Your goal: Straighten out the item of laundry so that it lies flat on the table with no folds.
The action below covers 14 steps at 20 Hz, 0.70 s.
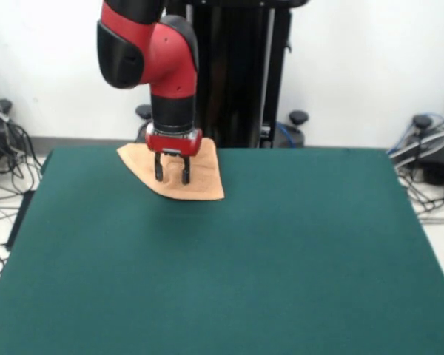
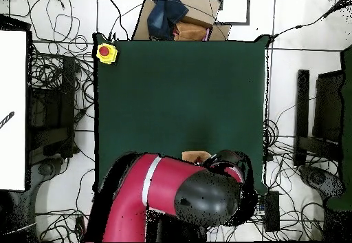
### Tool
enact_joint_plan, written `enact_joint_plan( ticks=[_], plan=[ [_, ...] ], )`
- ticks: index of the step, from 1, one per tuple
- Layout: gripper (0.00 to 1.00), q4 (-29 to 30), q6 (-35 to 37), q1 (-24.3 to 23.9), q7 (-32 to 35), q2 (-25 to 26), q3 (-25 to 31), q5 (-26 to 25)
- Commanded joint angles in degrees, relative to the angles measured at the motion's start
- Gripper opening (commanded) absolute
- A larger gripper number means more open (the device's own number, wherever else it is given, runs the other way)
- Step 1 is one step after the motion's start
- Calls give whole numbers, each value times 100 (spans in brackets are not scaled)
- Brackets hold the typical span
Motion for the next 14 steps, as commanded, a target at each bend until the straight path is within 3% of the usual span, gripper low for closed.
enact_joint_plan(
  ticks=[1,2,14],
  plan=[
    [100,-641,293,526,-887,179,206,-116],
    [0,-691,374,738,-1160,277,-37,126],
    [0,-872,126,794,-1061,514,-229,100]
  ],
)
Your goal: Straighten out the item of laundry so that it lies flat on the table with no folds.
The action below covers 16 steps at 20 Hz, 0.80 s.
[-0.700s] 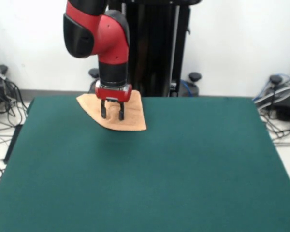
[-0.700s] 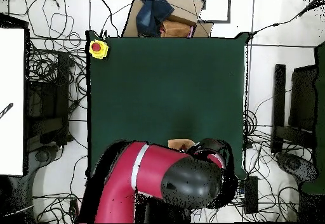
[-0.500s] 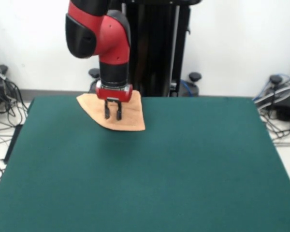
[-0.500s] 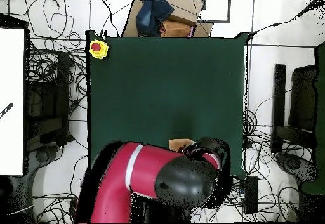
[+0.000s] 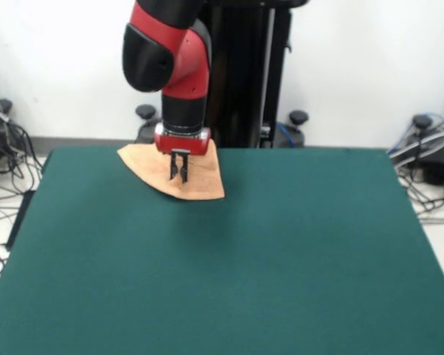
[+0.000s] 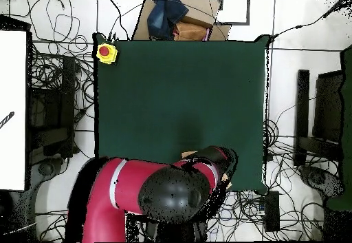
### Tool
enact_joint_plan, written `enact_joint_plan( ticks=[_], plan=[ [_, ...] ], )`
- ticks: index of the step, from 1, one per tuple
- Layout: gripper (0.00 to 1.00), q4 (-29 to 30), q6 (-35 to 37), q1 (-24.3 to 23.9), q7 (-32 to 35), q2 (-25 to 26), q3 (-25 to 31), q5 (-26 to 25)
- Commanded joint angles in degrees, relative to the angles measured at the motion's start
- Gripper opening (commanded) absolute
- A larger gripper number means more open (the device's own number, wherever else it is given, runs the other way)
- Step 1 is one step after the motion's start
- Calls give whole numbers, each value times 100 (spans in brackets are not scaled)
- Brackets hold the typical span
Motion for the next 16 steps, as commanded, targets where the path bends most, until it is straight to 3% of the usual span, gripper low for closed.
enact_joint_plan(
  ticks=[1,12,16],
  plan=[
    [0,-740,105,85,-1072,293,127,125],
    [0,-961,577,181,-375,194,465,-308],
    [0,-1339,390,218,-762,601,247,566]
  ],
)
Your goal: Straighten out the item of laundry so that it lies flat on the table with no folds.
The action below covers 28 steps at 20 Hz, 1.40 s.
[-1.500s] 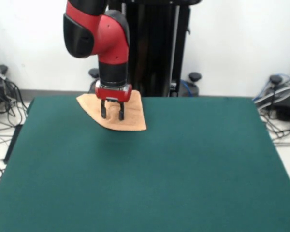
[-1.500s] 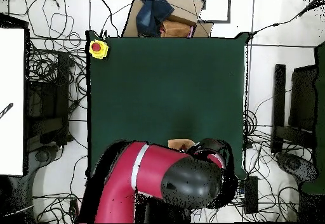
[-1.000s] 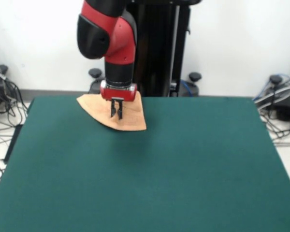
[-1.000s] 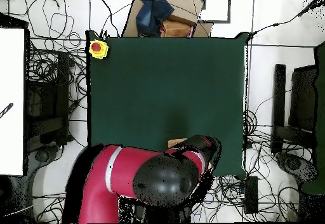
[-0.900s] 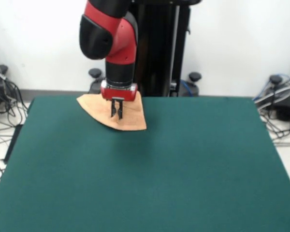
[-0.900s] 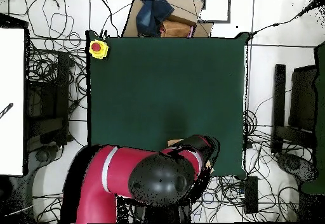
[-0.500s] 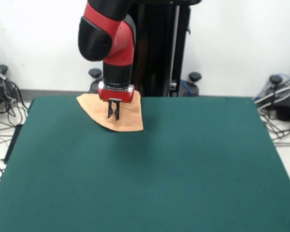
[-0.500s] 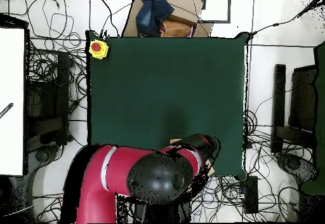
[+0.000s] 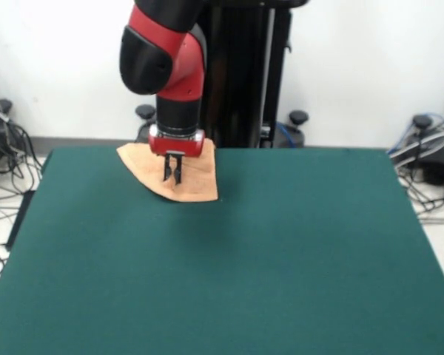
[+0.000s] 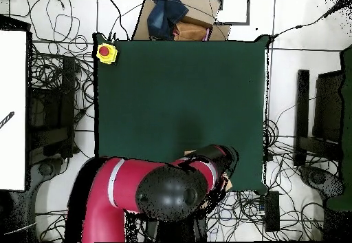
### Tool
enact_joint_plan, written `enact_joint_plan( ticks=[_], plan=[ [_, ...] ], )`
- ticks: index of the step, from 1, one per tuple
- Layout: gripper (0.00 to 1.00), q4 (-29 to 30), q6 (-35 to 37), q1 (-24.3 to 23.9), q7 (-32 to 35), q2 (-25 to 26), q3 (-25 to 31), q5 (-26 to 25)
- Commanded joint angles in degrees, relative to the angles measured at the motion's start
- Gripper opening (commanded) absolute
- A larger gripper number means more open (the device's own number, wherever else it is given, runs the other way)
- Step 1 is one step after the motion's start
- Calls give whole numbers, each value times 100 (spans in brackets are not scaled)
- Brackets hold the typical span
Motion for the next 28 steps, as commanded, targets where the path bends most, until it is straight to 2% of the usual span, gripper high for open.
enact_joint_plan(
  ticks=[1,8,10,13,18,20,22,25,26,28],
  plan=[
    [0,-1280,419,155,-745,509,407,636],
    [0,-1530,865,27,-241,415,816,7],
    [0,-1646,1040,-47,-218,420,885,9],
    [0,-1902,1021,44,-381,589,626,531],
    [0,-1586,1635,-196,-81,11,1576,-654],
    [0,-1289,2089,-415,-376,-348,2103,-902],
    [0,-1014,2572,-822,-988,-645,2743,-961],
    [0,-821,3147,-1492,-2067,-858,3576,-801],
    [0,-809,3314,-1688,-2427,-892,3786,-685],
    [0,-830,3369,-1799,-2640,-928,3931,-632]
  ],
)
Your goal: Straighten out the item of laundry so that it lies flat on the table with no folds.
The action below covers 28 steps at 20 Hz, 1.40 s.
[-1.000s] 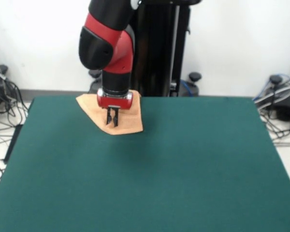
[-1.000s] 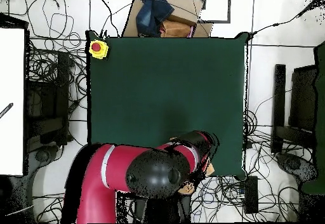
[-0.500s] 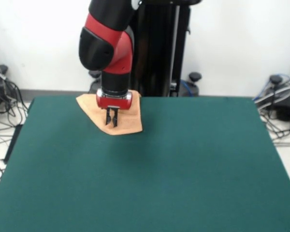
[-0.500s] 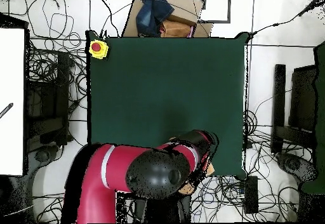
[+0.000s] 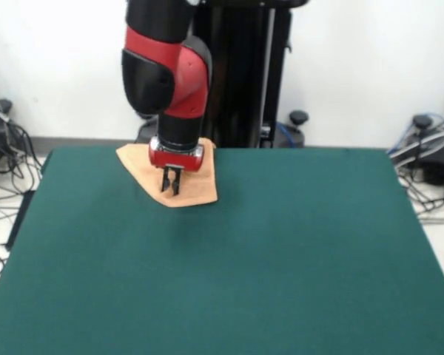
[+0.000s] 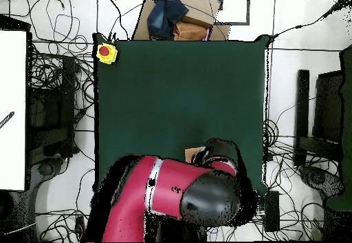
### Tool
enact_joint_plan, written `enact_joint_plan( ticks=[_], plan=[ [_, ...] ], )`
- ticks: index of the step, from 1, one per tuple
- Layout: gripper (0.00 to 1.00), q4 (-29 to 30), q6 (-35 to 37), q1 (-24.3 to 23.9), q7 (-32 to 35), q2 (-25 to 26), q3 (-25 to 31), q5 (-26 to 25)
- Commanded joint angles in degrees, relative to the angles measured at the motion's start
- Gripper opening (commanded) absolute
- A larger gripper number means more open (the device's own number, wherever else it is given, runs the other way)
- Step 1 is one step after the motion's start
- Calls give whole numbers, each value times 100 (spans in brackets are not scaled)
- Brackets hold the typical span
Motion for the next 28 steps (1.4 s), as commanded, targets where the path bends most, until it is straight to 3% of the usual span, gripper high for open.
enact_joint_plan(
  ticks=[1,2,5,10,20,28],
  plan=[
    [0,-941,1514,-856,-2481,-300,2425,151],
    [0,-982,1465,-777,-2379,-331,2358,128],
    [0,-842,1882,-1078,-3032,-490,2723,345],
    [0,-788,2105,-1242,-3404,-537,2916,488],
    [0,-707,2065,-891,-2832,-867,2547,643],
    [0,-399,2252,-1078,-3138,-1289,2734,1054]
  ],
)
